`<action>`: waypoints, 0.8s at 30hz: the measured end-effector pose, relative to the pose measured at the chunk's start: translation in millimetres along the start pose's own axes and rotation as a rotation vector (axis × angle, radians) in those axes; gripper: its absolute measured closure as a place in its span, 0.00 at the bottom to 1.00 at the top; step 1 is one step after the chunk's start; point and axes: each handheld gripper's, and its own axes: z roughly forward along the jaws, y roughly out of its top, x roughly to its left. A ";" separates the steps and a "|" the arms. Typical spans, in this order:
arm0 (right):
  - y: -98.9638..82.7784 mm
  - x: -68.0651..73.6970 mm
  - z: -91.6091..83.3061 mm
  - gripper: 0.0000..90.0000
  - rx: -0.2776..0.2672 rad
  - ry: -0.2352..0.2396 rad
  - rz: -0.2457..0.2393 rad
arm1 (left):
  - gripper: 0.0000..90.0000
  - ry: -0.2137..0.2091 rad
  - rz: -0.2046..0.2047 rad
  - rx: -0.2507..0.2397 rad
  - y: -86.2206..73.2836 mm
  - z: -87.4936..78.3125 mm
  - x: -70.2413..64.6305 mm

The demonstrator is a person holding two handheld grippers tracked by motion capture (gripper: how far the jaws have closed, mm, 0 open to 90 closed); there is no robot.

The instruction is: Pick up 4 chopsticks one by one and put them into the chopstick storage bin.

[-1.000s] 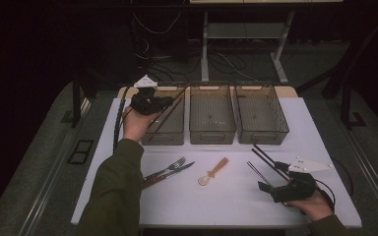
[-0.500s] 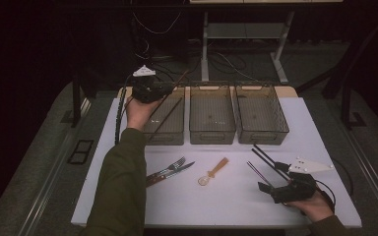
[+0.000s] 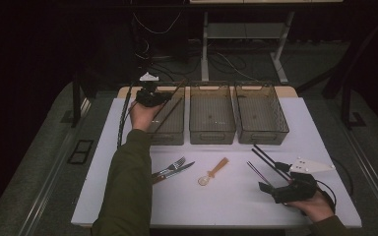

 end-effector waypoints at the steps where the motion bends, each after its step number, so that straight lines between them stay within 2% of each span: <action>1: -0.1 0.0 -0.1 0.02 -0.001 -0.002 0.000 | 0.94 0.013 0.005 0.019 -1.0 1.0 0.6; 4: -0.5 0.3 -1.1 0.02 -0.003 -0.002 0.004 | 0.93 0.037 -0.015 0.035 -2.5 2.9 1.0; 6: -0.7 -0.4 -1.7 0.02 -0.002 -0.005 0.006 | 0.92 0.060 -0.014 0.052 -2.6 2.8 2.0; 8: -0.9 -0.8 -2.1 0.02 -0.004 -0.006 0.005 | 0.80 0.077 -0.021 0.056 -2.4 2.8 2.5; 10: -0.9 -0.6 -2.2 0.02 -0.004 -0.007 0.004 | 0.76 0.082 -0.020 0.054 -1.7 1.4 1.8; 18: -0.6 -0.3 -1.4 0.02 -0.004 -0.006 0.005 | 0.66 0.049 -0.002 0.024 4.6 -8.3 -6.2; 24: -0.5 0.9 -1.3 0.02 -0.001 -0.006 0.007 | 0.60 0.022 0.031 0.034 8.8 -15.6 -14.3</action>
